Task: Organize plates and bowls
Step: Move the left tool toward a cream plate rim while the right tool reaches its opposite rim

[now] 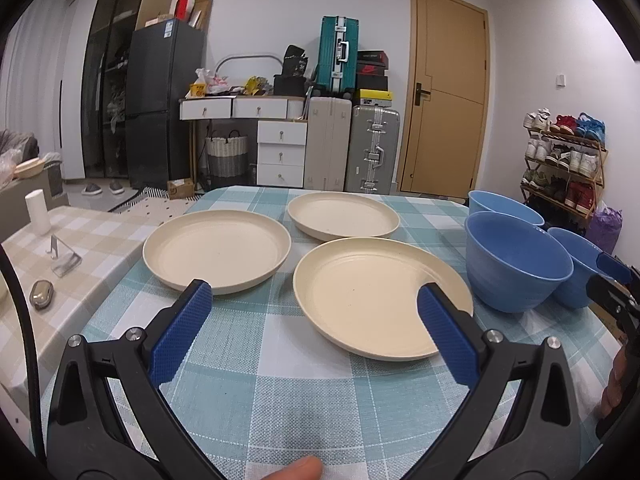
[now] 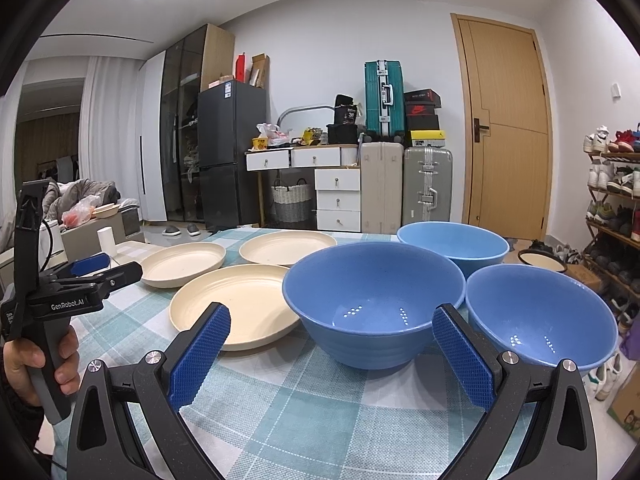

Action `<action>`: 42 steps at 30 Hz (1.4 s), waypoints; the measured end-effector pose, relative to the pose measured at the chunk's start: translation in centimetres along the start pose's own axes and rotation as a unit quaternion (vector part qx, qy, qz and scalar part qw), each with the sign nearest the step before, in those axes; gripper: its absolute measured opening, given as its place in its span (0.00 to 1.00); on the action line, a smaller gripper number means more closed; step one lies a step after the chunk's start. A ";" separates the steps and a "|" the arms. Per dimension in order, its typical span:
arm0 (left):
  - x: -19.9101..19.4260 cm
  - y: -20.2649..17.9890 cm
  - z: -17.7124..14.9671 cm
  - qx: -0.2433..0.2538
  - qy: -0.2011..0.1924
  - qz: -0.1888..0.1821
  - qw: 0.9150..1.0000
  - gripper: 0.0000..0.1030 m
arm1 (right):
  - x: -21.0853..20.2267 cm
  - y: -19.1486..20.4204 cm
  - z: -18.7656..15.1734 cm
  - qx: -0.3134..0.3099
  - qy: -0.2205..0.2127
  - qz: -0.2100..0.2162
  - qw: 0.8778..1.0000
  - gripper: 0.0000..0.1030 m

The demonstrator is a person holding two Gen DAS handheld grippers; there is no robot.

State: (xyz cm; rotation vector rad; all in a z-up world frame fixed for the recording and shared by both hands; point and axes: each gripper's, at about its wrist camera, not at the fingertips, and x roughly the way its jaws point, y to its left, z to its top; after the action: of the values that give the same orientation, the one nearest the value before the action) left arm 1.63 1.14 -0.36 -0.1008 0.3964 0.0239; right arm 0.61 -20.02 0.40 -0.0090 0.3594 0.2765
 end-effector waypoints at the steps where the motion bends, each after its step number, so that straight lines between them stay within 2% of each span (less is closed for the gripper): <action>1: -0.2 0.3 -0.2 -0.006 0.003 0.001 1.000 1.00 | 0.2 0.0 -0.1 0.000 0.001 0.001 1.000 1.00; 9: 0.5 1.9 -0.3 -0.042 0.017 0.000 0.999 0.99 | 0.6 0.0 0.3 0.006 0.015 -0.013 1.000 1.00; 18: 0.4 3.0 0.1 -0.043 0.023 0.006 0.999 0.99 | 2.1 1.9 2.4 0.005 0.035 -0.007 0.999 1.00; 29: -0.3 6.7 2.8 -0.057 0.058 0.061 0.995 0.99 | 5.1 6.5 5.2 -0.011 0.080 0.054 0.995 1.00; 37: -0.7 8.3 5.5 -0.051 0.058 0.084 0.993 0.99 | 8.3 9.3 7.1 -0.015 0.103 0.084 0.991 1.00; 42: 0.3 8.6 6.6 -0.044 0.073 0.088 0.992 0.99 | 10.3 10.3 8.2 -0.013 0.114 0.099 0.988 1.00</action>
State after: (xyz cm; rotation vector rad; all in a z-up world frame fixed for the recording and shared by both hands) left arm 4.05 10.38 4.79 -0.1551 0.5491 0.2099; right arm 9.94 -6.93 4.95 -0.0318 0.5861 0.4795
